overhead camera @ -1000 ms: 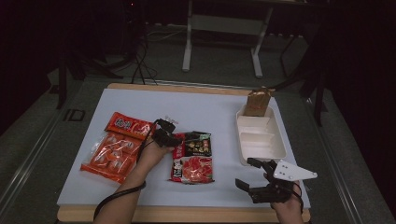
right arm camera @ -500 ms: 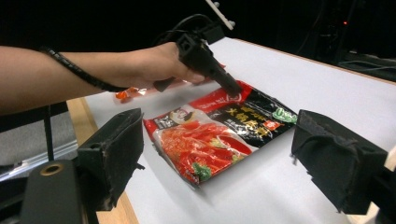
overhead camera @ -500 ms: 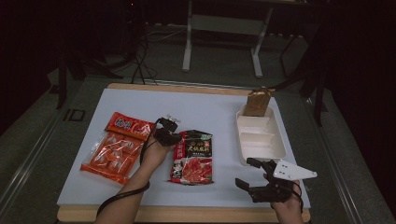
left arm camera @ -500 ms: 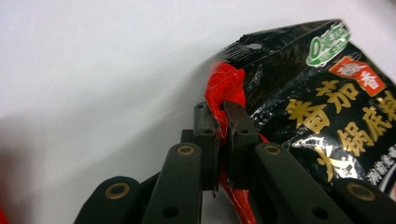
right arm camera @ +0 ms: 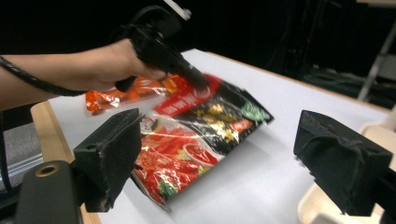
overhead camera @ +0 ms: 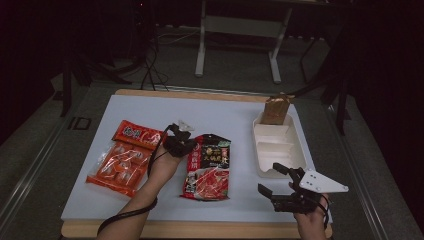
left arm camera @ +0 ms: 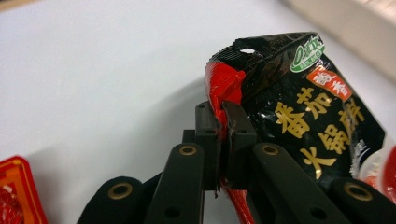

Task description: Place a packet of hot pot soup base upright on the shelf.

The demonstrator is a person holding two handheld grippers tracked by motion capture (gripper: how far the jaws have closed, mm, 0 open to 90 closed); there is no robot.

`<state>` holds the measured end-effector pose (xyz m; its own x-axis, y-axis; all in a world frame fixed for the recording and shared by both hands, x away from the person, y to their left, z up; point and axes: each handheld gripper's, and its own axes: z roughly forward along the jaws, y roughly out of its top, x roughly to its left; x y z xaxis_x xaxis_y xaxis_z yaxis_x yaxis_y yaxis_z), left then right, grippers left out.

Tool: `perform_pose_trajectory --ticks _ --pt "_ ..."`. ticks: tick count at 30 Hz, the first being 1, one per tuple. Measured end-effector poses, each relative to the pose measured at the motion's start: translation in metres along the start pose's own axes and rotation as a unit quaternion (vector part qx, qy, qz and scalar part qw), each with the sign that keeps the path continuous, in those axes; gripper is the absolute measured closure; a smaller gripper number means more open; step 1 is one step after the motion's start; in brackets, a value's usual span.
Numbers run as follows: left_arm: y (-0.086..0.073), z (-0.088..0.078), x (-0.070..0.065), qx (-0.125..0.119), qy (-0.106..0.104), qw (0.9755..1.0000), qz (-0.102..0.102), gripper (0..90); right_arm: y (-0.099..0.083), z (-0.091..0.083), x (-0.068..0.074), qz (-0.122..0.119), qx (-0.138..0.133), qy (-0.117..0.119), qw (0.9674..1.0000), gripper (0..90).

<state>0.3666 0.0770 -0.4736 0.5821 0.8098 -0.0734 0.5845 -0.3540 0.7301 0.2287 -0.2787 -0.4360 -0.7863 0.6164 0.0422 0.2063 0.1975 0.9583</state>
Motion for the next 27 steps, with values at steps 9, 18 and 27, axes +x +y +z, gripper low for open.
perform_pose_trajectory --ticks 9,18,27 --pt "0.003 -0.025 -0.023 -0.067 0.000 0.9971 0.037 87.9 0.003 -0.002 0.000 0.018 0.017 -0.014 0.9996 13.5" --pt "0.004 -0.043 -0.034 -0.092 -0.023 0.9944 0.045 88.2 0.005 0.002 0.005 0.022 0.020 -0.015 0.9994 10.5" --pt "0.006 -0.059 -0.049 -0.120 -0.039 0.9906 0.054 88.4 0.005 0.003 0.002 0.028 0.030 -0.033 0.9986 13.5"
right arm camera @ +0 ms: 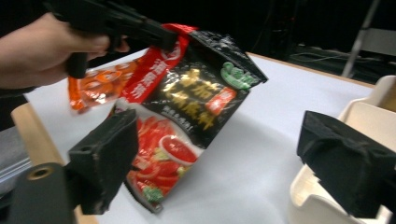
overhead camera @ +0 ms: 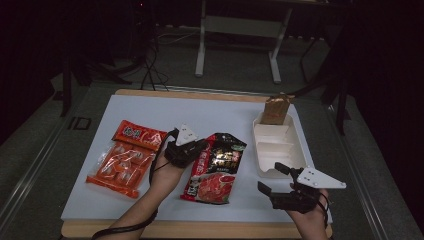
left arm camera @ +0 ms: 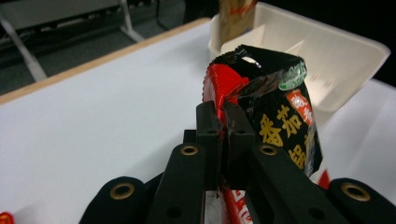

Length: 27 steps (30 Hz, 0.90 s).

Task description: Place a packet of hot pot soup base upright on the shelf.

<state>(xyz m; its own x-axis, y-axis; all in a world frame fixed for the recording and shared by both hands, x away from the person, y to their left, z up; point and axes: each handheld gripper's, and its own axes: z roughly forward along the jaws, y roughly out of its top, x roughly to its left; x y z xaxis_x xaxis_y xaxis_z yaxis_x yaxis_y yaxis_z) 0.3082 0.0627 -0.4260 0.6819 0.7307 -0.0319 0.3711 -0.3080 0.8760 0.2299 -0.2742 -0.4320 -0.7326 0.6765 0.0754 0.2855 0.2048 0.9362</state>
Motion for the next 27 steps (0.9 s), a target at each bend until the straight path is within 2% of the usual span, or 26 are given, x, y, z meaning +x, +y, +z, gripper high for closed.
perform_pose_trajectory --ticks 4,6,12,15,18,20,22,23,27 --pt "0.006 -0.010 -0.012 -0.020 -0.010 0.9997 0.013 88.5 0.002 -0.001 -0.001 0.000 0.000 -0.005 1.0000 14.1" --pt "0.010 -0.015 -0.017 -0.030 -0.016 0.9992 0.020 88.5 0.003 -0.002 -0.001 0.004 0.002 0.001 1.0000 15.6" --pt "0.016 -0.026 -0.023 -0.059 -0.026 0.9977 0.023 88.5 0.010 -0.004 0.000 0.002 -0.003 0.001 1.0000 17.5" --pt "0.019 -0.032 -0.024 -0.074 -0.042 0.9961 0.024 88.4 0.015 -0.004 -0.003 0.005 -0.002 0.005 1.0000 17.6" --pt "0.021 -0.039 -0.023 -0.094 -0.065 0.9934 0.010 88.4 0.020 -0.003 -0.006 0.001 -0.006 0.015 0.9999 17.8" --pt "0.022 -0.042 -0.023 -0.109 -0.083 0.9906 0.003 88.4 0.024 -0.001 -0.008 0.004 -0.007 0.012 0.9999 19.4" --pt "0.022 -0.044 -0.023 -0.121 -0.091 0.9884 -0.005 88.4 0.028 0.002 -0.009 0.005 -0.005 0.016 0.9999 21.3" --pt "0.022 -0.044 -0.023 -0.124 -0.104 0.9868 -0.009 88.4 0.030 0.005 -0.010 0.004 -0.004 0.017 0.9998 22.9" --pt "0.020 -0.045 -0.024 -0.143 -0.125 0.9814 -0.028 88.3 0.038 0.013 -0.011 0.011 -0.010 0.041 0.9990 27.3"
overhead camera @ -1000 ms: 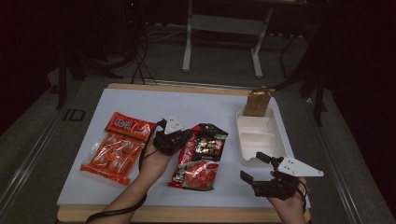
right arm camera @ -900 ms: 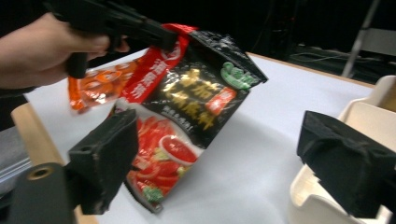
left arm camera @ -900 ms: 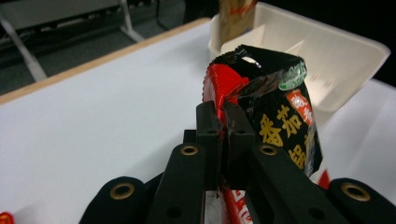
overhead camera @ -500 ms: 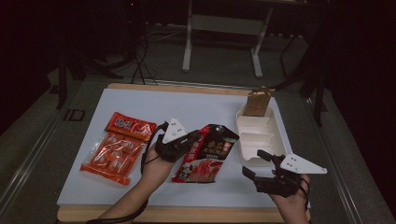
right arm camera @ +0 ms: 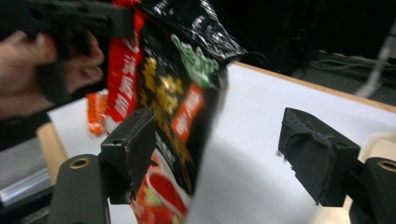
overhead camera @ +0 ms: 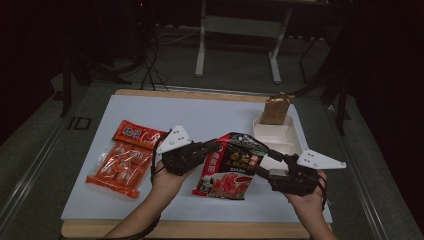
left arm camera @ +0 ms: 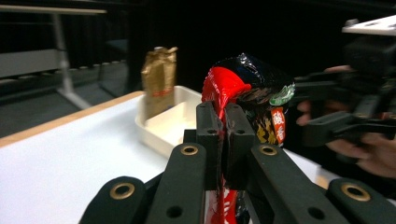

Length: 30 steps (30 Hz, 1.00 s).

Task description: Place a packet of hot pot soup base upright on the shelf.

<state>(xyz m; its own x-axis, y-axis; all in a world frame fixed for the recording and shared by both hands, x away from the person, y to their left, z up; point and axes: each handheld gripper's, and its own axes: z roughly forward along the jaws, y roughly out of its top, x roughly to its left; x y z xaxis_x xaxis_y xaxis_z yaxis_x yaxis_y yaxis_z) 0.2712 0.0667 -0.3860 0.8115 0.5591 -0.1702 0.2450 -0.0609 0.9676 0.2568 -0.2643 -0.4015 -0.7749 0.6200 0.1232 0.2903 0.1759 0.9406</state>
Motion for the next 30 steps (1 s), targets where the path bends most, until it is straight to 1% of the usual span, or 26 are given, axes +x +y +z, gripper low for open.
perform_pose_trajectory --ticks 1,3,4,6,7,9,10,12,14,16,17,18,21,23,24,25,26,27,28,30 --pt "0.000 0.000 0.000 -0.008 -0.008 0.9999 -0.007 88.3 0.002 0.001 0.001 0.000 -0.005 0.005 1.0000 30.8" --pt "-0.001 -0.001 0.001 -0.023 -0.018 0.9994 -0.018 88.3 0.007 0.004 0.000 0.006 -0.012 0.023 0.9996 37.5" --pt "-0.001 -0.002 0.000 -0.028 -0.020 0.9992 -0.021 88.3 0.009 0.005 0.000 0.014 -0.016 0.039 0.9990 44.6" --pt "-0.001 -0.003 0.000 -0.038 -0.028 0.9986 -0.023 88.3 0.012 0.006 -0.001 0.018 -0.021 0.043 0.9987 49.6" --pt "0.000 -0.003 -0.001 -0.041 -0.027 0.9985 -0.023 88.3 0.014 0.006 -0.001 0.018 -0.021 0.051 0.9983 52.1" --pt "0.000 -0.002 -0.003 -0.041 -0.030 0.9985 -0.020 88.3 0.017 0.006 0.000 0.012 -0.026 0.050 0.9983 54.3" --pt "-0.001 -0.002 -0.004 -0.040 -0.026 0.9987 -0.016 88.3 0.018 0.006 0.001 0.012 -0.028 0.053 0.9981 56.0" --pt "-0.002 -0.001 -0.005 -0.038 -0.027 0.9988 -0.016 88.3 0.021 0.005 0.002 0.007 -0.035 0.053 0.9979 59.1" --pt "-0.004 0.001 -0.004 -0.037 -0.027 0.9988 -0.017 88.2 0.022 0.005 0.002 0.005 -0.037 0.063 0.9973 67.5" --pt "-0.007 0.001 -0.004 -0.043 -0.025 0.9985 -0.022 88.1 0.024 0.006 0.002 -0.001 -0.032 0.060 0.9977 70.6" --pt "-0.008 0.002 -0.003 -0.042 -0.021 0.9988 -0.012 88.1 0.026 0.005 0.003 -0.008 -0.027 0.058 0.9979 73.0" --pt "-0.009 0.003 -0.003 -0.042 -0.020 0.9988 -0.010 88.0 0.028 0.005 0.003 -0.017 -0.023 0.055 0.9981 74.6" --pt "-0.011 0.005 0.002 -0.044 -0.033 0.9983 -0.016 87.7 0.034 0.003 0.002 -0.013 -0.017 0.057 0.9981 77.4" --pt "-0.011 0.005 0.005 -0.045 -0.045 0.9976 -0.027 87.4 0.038 0.002 0.003 -0.018 -0.011 0.055 0.9983 77.7" --pt "-0.010 0.004 0.005 -0.048 -0.048 0.9973 -0.028 87.0 0.040 0.002 0.003 -0.022 -0.010 0.055 0.9982 77.8" --pt "-0.009 0.004 0.005 -0.048 -0.048 0.9974 -0.022 86.8 0.042 0.001 0.004 -0.026 -0.009 0.055 0.9981 77.8" --pt "-0.008 0.003 0.006 -0.047 -0.051 0.9974 -0.020 85.9 0.043 0.001 0.004 -0.029 -0.011 0.055 0.9980 77.8" --pt "-0.007 0.003 0.006 -0.049 -0.054 0.9971 -0.023 84.3 0.045 0.000 0.004 -0.031 -0.011 0.056 0.9979 77.8" --pt "-0.005 0.002 0.005 -0.048 -0.049 0.9974 -0.021 81.2 0.047 -0.001 0.003 -0.033 -0.012 0.059 0.9976 77.8" --pt "-0.003 0.001 0.004 -0.040 -0.039 0.9984 -0.013 71.7 0.050 -0.003 0.002 -0.034 -0.016 0.063 0.9973 77.8"
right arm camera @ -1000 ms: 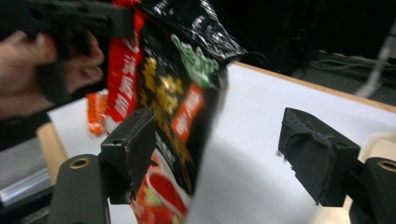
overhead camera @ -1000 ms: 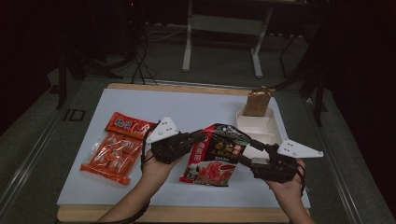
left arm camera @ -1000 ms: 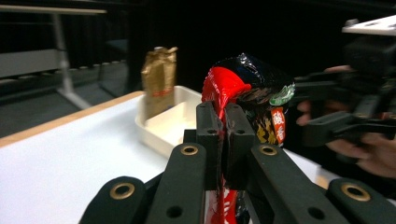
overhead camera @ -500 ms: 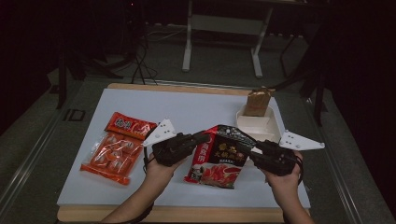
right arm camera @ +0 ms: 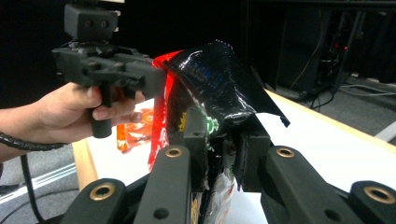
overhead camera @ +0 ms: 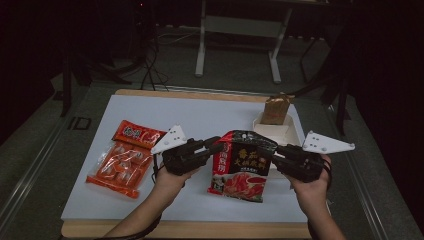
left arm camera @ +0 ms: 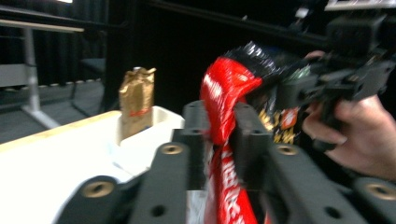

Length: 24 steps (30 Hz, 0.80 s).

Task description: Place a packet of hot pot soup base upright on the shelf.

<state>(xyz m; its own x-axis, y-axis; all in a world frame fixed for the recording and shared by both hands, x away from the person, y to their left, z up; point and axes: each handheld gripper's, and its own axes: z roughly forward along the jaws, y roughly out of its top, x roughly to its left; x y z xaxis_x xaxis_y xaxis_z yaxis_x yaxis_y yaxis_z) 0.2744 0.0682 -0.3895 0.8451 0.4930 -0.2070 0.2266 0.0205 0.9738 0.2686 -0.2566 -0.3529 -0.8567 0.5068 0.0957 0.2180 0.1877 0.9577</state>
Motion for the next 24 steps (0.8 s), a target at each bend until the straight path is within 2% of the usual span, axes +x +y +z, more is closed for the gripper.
perform_pose_trajectory --ticks 2,3,8,9,11,12,14,16,17,18,19,21,22,24 --pt "0.002 -0.003 0.000 0.002 0.017 0.9998 0.006 61.9 0.003 -0.003 -0.003 -0.001 -0.005 -0.003 1.0000 77.7" --pt "0.003 -0.005 0.000 0.005 0.019 0.9998 0.002 56.8 0.005 -0.004 -0.005 0.001 -0.008 -0.004 1.0000 77.7" --pt "0.001 -0.019 0.005 0.008 0.015 0.9998 -0.011 35.6 0.015 -0.013 -0.015 0.001 -0.021 -0.010 0.9997 77.7" --pt "-0.001 -0.022 0.006 0.013 0.006 0.9999 -0.008 32.9 0.016 -0.014 -0.017 0.000 -0.022 -0.007 0.9997 77.7" --pt "-0.005 -0.026 0.005 0.019 0.012 0.9997 -0.003 22.0 0.019 -0.015 -0.021 -0.003 -0.022 -0.013 0.9997 77.6" --pt "-0.007 -0.029 0.006 0.021 0.009 0.9997 0.000 18.1 0.021 -0.016 -0.024 -0.002 -0.022 -0.014 0.9997 77.6" --pt "-0.010 -0.032 0.005 0.030 0.017 0.9994 0.001 10.6 0.024 -0.017 -0.028 -0.003 -0.025 -0.018 0.9995 77.5" --pt "-0.012 -0.036 0.004 0.038 0.024 0.9990 0.007 7.3 0.026 -0.018 -0.032 -0.004 -0.031 -0.026 0.9992 77.4" --pt "-0.014 -0.037 0.003 0.041 0.025 0.9988 0.008 6.0 0.028 -0.019 -0.034 -0.010 -0.035 -0.021 0.9991 77.3" --pt "-0.015 -0.039 0.002 0.051 0.027 0.9983 0.011 1.6 0.029 -0.019 -0.036 -0.015 -0.037 -0.028 0.9988 77.3" --pt "-0.017 -0.040 0.001 0.060 0.035 0.9974 0.016 1.2 0.031 -0.020 -0.037 -0.014 -0.038 -0.032 0.9987 77.3" --pt "-0.021 -0.042 0.000 0.069 0.030 0.9971 0.013 1.2 0.034 -0.021 -0.041 -0.017 -0.040 -0.038 0.9983 77.3" --pt "-0.024 -0.043 -0.001 0.074 0.038 0.9964 0.018 1.2 0.036 -0.021 -0.042 -0.018 -0.040 -0.044 0.9980 77.3" --pt "-0.030 -0.046 -0.001 0.078 0.031 0.9963 0.017 1.2 0.039 -0.022 -0.047 -0.017 -0.046 -0.048 0.9977 77.3"
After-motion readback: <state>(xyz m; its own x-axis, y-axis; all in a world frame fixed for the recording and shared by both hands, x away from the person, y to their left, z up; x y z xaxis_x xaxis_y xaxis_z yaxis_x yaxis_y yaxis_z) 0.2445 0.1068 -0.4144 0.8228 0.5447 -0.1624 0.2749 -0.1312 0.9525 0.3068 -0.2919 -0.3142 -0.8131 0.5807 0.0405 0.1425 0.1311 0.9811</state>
